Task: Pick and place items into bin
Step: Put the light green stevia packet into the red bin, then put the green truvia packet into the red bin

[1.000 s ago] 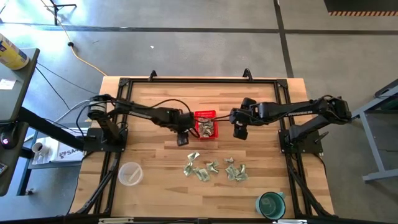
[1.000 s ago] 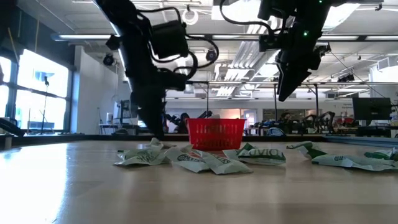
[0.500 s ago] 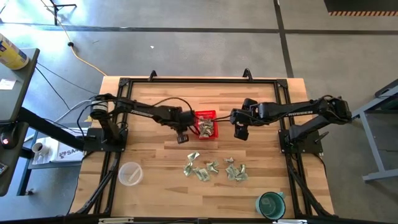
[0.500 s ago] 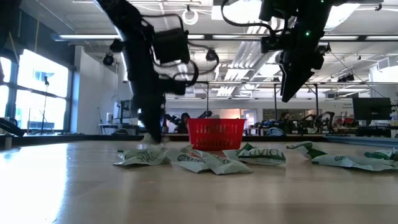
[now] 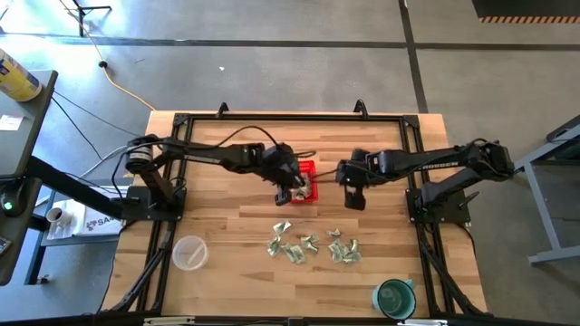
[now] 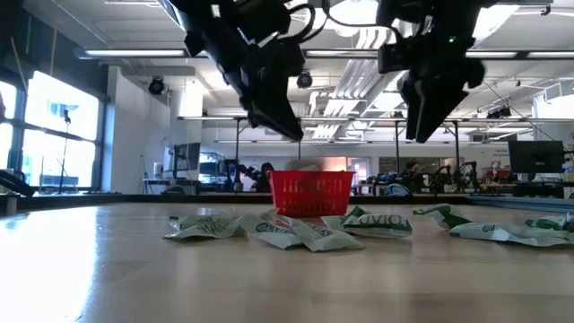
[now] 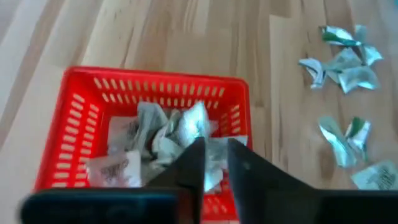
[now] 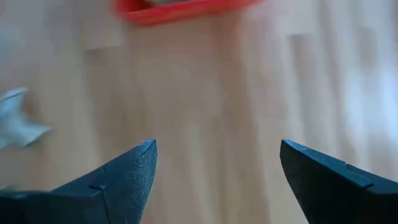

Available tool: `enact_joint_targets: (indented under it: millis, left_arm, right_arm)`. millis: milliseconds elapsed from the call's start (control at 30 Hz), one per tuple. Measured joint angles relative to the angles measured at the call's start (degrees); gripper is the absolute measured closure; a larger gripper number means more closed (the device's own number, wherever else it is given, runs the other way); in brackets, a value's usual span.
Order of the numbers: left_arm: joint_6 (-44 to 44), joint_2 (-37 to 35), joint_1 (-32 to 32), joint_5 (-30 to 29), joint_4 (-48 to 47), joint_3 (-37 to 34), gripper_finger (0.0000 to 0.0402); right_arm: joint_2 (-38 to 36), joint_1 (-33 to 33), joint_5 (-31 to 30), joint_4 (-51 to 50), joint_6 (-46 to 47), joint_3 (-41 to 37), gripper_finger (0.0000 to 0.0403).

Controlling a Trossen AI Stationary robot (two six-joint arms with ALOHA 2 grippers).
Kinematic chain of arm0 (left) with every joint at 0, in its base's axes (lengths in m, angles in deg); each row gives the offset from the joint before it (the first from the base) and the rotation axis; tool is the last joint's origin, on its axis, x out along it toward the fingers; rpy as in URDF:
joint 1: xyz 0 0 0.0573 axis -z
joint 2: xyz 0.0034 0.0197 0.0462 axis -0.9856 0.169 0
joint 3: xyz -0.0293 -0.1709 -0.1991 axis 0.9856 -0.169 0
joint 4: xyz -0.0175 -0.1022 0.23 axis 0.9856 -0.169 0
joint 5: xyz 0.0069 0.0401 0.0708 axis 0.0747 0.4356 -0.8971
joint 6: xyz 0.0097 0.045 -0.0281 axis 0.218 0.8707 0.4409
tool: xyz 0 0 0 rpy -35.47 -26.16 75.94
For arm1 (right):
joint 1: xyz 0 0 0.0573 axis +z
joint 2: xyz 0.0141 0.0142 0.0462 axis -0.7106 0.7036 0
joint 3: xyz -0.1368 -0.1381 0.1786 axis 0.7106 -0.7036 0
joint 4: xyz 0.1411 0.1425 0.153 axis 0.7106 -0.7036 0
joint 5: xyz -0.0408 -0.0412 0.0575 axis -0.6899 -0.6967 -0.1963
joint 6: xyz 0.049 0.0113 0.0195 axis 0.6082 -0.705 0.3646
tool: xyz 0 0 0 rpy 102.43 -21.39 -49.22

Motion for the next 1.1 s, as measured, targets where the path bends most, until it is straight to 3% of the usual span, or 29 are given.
enact_joint_targets:
  millis: [200, 367, 533, 633, 767, 1100]
  left_arm:
    - [-0.49, 0.39, 0.37, -5.87, -2.17, 0.17, 0.0202]
    - [-2.92, -6.77, 0.38, -7.21, -14.73, 0.29, 0.0169]
    - [-3.03, -10.35, 0.78, -10.73, -25.85, 0.13, 0.0181]
    - [-3.04, -11.15, 0.76, -12.30, -28.13, -0.21, 0.0199]
    - [-3.05, -11.22, 0.76, -12.47, -27.64, -1.33, 0.0223]
    - [-5.71, -11.25, 0.76, -12.17, -27.65, -2.56, 0.0263]
  right_arm:
    - [0.23, 7.53, 3.02, -0.25, -2.40, -0.02, 0.0073]
    - [0.22, 16.79, 7.35, 0.84, 1.56, -4.08, 0.0072]
    - [0.28, 25.29, 13.71, 10.12, 8.34, -10.30, 0.0072]
    - [0.28, 29.79, 12.88, 18.21, 9.01, -12.95, 0.0075]
    - [0.69, 33.97, 8.83, 25.41, 0.07, -15.40, 0.0084]
    - [2.60, 31.34, 8.58, 24.41, -12.13, -18.78, 0.0123]
